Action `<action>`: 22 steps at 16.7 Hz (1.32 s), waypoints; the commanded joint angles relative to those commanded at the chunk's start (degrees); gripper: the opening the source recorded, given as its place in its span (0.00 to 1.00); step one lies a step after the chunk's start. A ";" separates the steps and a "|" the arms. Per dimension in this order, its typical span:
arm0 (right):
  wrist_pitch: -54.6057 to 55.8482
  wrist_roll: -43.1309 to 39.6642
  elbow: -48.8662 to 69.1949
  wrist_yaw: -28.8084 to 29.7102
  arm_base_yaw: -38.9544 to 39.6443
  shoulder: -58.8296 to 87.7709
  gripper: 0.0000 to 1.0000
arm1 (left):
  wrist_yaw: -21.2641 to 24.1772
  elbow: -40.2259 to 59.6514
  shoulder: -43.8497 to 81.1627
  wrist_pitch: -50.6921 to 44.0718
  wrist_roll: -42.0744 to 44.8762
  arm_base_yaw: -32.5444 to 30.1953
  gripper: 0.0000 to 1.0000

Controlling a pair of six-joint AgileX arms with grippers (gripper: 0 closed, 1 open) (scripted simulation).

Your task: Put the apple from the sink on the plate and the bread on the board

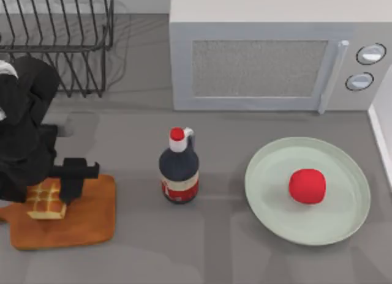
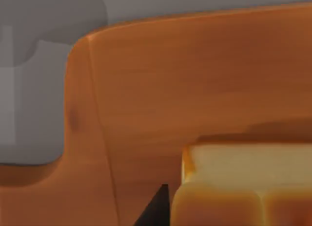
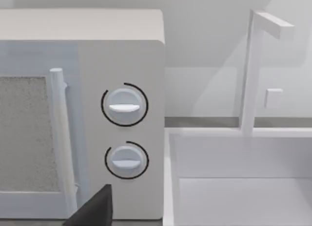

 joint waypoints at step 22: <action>0.00 0.00 0.00 0.00 0.00 0.00 1.00 | 0.09 -11.45 -21.80 10.03 2.11 2.44 1.00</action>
